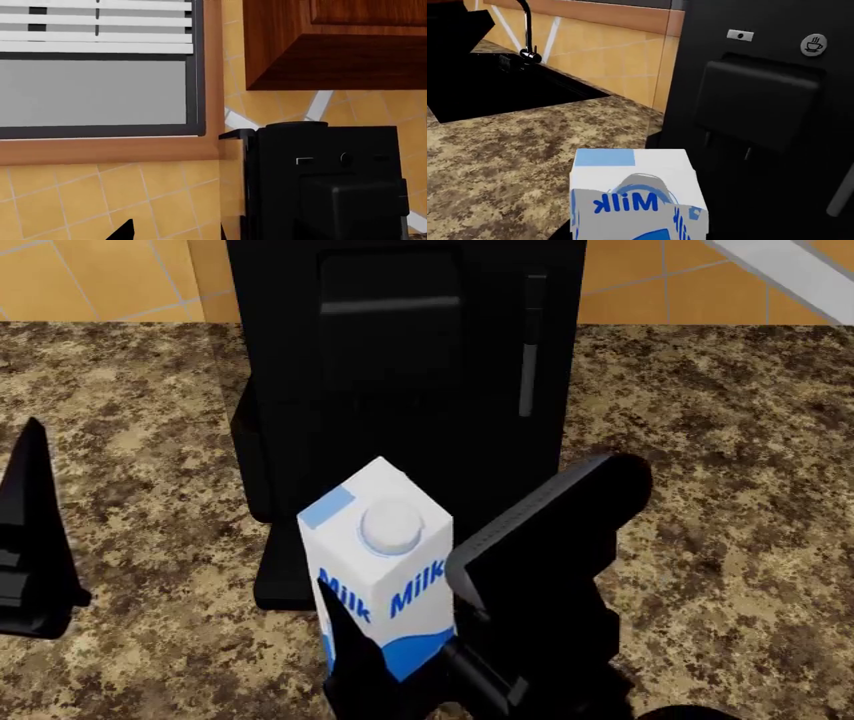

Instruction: Place the eggs and milk next to the bowl.

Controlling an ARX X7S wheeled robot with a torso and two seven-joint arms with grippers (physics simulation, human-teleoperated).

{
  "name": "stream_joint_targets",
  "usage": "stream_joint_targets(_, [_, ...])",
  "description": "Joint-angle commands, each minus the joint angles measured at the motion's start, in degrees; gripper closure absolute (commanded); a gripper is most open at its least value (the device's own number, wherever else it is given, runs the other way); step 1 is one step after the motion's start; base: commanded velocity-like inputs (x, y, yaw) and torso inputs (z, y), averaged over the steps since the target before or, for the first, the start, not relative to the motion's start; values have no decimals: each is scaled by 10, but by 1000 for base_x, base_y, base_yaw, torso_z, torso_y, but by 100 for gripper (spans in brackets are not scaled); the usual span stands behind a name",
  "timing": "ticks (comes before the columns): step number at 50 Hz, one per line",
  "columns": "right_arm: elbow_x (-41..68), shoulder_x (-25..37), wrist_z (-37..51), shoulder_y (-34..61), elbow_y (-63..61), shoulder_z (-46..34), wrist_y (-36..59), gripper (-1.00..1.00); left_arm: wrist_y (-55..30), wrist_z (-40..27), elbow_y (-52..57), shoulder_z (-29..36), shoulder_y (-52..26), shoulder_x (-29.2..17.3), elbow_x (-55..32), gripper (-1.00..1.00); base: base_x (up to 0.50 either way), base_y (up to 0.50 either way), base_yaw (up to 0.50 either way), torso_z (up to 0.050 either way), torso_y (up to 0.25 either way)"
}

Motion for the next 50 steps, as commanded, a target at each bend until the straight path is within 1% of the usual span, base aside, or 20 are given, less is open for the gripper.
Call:
stream_joint_targets(1, [10,-7,11,63,-34,47,37,100,16,2,-8,-15,0,9,19,-100,0,0,0,0,0])
stream_joint_targets(11, [44,-16,28,101,-30,61,59,100,20,0,-6,-20,8,6,18,-100,0,0,0,0,1])
stream_joint_targets(29, [37,-15,40,99,-40,61,60,100,20,-3,-4,-21,5,3,17,-100,0,0,0,0,1])
stream_joint_targets(50, [32,-20,39,95,-37,56,63,100,29,-4,-5,-26,15,0,15,-100,2,499,0,0,0])
